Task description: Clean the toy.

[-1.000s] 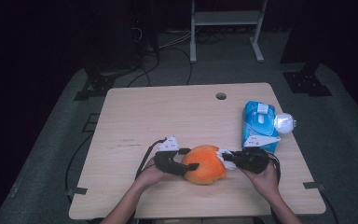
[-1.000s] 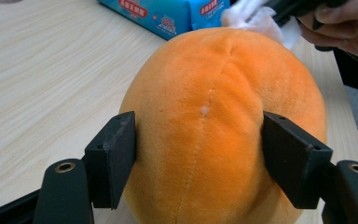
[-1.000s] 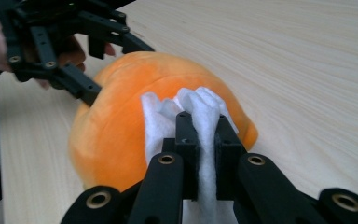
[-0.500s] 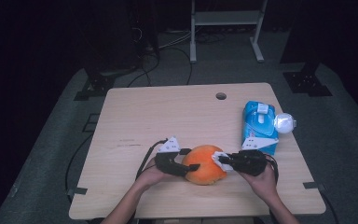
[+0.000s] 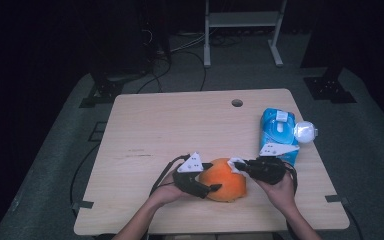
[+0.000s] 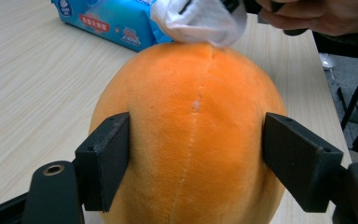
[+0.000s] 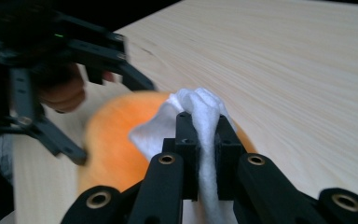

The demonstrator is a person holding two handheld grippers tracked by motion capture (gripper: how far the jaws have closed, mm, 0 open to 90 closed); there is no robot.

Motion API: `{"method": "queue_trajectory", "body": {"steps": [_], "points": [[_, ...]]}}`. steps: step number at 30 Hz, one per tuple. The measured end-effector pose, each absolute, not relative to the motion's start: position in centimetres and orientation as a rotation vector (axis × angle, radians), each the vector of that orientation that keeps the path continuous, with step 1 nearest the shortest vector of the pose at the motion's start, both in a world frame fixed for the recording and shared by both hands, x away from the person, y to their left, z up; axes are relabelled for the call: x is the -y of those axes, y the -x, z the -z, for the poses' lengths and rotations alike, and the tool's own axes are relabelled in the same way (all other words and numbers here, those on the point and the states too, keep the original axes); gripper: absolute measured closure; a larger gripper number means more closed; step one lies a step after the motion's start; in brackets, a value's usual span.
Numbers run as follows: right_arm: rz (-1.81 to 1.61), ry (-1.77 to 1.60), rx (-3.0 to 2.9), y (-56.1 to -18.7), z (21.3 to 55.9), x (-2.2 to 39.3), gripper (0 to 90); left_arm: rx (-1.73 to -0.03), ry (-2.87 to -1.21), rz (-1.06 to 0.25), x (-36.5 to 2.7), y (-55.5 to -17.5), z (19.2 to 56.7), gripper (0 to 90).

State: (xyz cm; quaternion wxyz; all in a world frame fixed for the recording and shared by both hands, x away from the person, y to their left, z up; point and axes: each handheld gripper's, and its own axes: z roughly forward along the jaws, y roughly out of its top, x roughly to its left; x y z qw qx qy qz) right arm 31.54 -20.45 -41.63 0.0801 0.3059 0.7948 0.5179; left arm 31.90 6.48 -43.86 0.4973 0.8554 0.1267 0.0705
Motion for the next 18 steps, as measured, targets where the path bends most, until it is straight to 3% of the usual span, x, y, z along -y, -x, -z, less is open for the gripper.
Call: {"method": "queue_trajectory", "body": {"steps": [3, 10, 15, 18], "points": [[-1.513, -0.85, -2.41, -31.2, 41.5, 19.4, 82.9, -0.305, -2.066, -0.153, -6.7, -32.0, 43.7, 21.1], [-1.502, -0.826, -2.449, -31.0, 41.7, 20.4, 82.9, -0.437, -2.037, -0.075, -7.2, -33.3, 43.9, 3.4], [-1.522, -0.829, -2.46, -31.1, 42.0, 20.8, 82.4, -0.499, -2.038, 0.002, -6.6, -33.6, 44.7, 3.8], [-1.521, -0.861, -2.451, -31.3, 42.1, 20.9, 82.5, -0.501, -2.039, -0.019, -6.5, -33.3, 44.7, 18.4]]}}
